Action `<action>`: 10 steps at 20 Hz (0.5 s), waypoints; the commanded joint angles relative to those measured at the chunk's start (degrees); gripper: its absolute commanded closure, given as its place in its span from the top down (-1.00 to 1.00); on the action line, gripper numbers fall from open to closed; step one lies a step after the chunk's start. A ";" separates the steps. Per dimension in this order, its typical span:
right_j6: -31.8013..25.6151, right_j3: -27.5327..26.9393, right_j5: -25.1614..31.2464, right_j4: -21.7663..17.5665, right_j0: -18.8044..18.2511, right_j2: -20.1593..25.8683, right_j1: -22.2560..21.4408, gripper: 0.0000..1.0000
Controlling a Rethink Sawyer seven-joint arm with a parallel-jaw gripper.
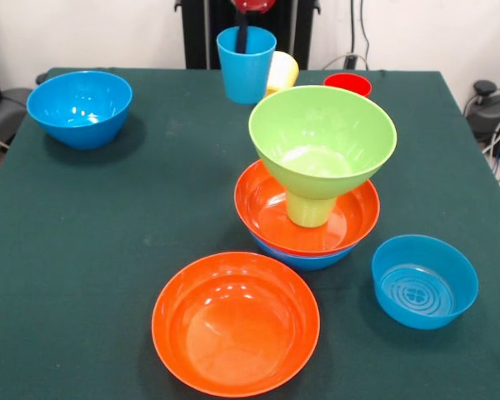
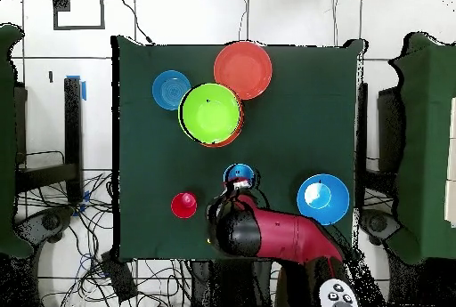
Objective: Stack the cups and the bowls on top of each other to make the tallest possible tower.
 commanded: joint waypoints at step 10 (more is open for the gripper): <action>-3.25 2.72 13.33 5.84 1.51 6.71 -6.77 -1.00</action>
